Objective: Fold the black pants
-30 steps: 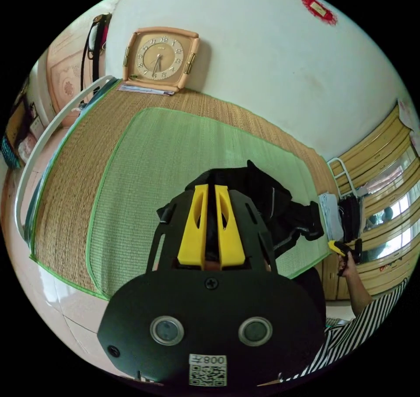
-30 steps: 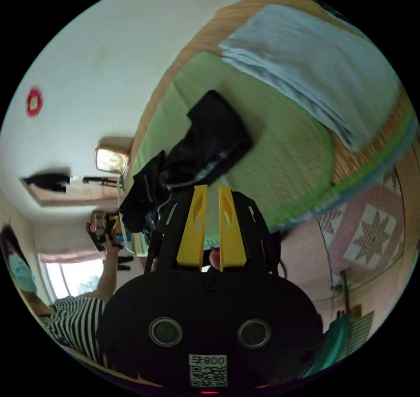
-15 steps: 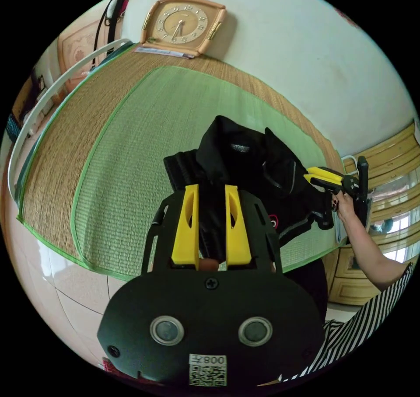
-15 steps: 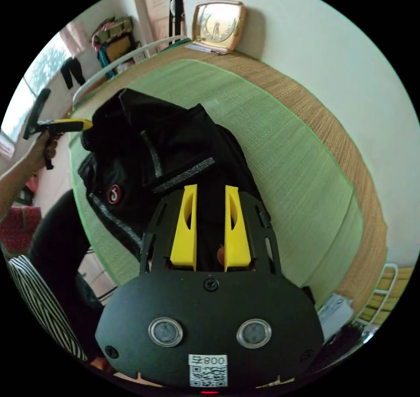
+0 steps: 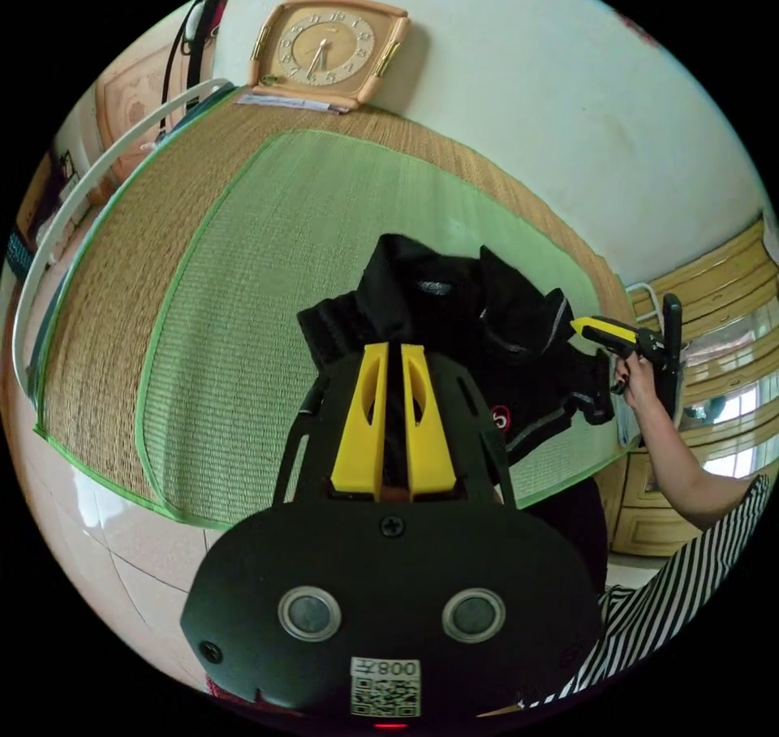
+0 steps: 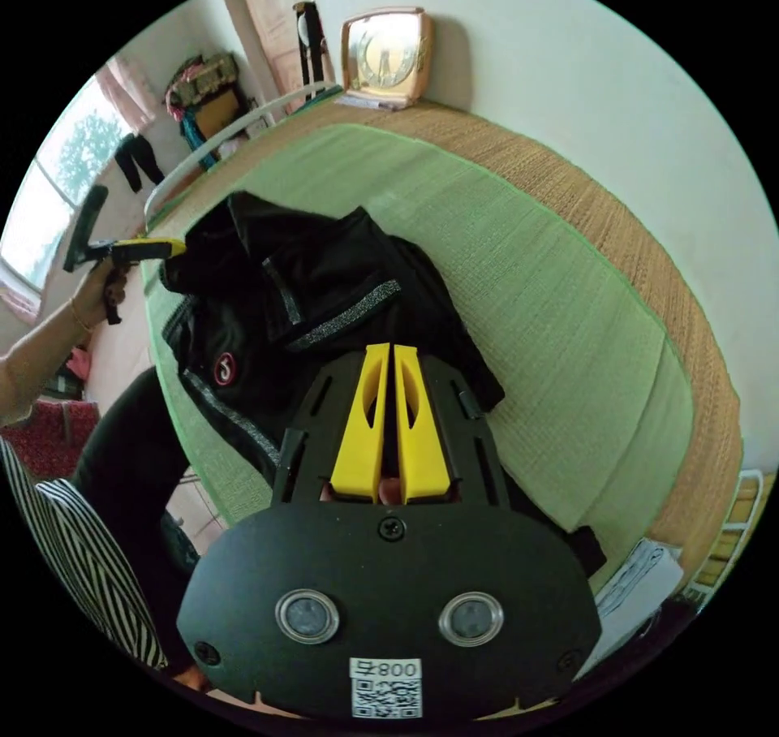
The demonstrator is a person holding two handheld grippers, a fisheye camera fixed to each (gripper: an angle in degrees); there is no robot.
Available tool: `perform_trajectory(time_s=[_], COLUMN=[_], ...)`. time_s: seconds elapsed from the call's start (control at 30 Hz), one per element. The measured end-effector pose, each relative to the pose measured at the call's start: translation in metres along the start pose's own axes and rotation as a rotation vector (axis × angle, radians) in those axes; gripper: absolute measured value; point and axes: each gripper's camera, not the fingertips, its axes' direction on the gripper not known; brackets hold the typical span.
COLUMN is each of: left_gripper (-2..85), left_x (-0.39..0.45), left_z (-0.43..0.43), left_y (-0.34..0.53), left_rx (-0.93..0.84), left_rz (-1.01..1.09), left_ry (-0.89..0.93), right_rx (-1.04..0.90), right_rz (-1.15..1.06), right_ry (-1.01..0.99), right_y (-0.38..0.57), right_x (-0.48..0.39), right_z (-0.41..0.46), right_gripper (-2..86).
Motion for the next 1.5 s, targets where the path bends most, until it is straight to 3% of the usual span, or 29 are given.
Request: perform_trajectory(time_s=[0.17,0.27,0.37,0.43,0.5,0.7,0.77,0.87,0.97,1.07,1.17,1.27,1.37,1.5], left_gripper=[2.0,1.9,1.9,1.8,2.1,6.4,7.8,7.9,6.0,3.5,1.5,0.9,0.9,1.7], left_x=[0.009,0.016,0.032,0.04,0.047,0.047,0.048,0.059,0.074,0.088,0.079,0.063,0.068,0.093], left_z=[-0.04,-0.04,-0.021,-0.007,0.003,0.006,0.018,0.041,0.042,0.039,0.031,0.014,-0.005,-0.008], left_y=[-0.038,-0.069,-0.097,-0.108,-0.111,-0.073,-0.049,-0.031,-0.03,-0.034,-0.034,-0.036,-0.043,-0.063], left_rx=[0.155,0.174,0.144,0.107,0.06,0.018,-0.086,-0.269,-0.279,-0.332,-0.362,-0.333,-0.221,-0.127], left_rz=[0.06,0.078,0.087,0.063,0.06,0.017,-0.007,0.007,0.068,0.22,0.234,0.147,0.118,0.186], left_ry=[-0.016,-0.013,-0.046,-0.088,-0.122,-0.045,-0.005,-0.09,-0.178,-0.344,-0.474,-0.475,-0.416,-0.298], right_rx=[0.252,0.391,0.404,0.333,0.312,0.127,0.053,-0.09,-0.246,-0.256,-0.278,-0.315,-0.24,-0.034], right_rz=[0.169,0.384,0.633,0.805,0.855,0.556,0.458,0.305,0.2,0.211,0.199,0.106,0.07,0.155], right_ry=[0.006,0.038,0.078,-0.008,-0.035,-0.021,-0.033,-0.023,0.015,0.032,-0.159,-0.291,-0.249,-0.071], right_y=[0.012,0.033,0.053,0.067,0.075,0.066,0.066,0.064,0.061,0.059,0.057,0.054,0.039,-0.003], right_x=[0.052,0.102,0.159,0.205,0.215,0.138,0.105,0.056,0.024,0.007,-0.015,-0.058,-0.077,-0.035], right_z=[-0.086,-0.126,-0.127,-0.109,-0.097,-0.047,-0.027,0.009,0.043,0.05,0.056,0.065,0.051,0.012], right_gripper=[0.2,0.2,0.2,0.2,0.3,1.8,2.4,1.9,0.8,0.1,0.0,0.0,0.0,1.0])
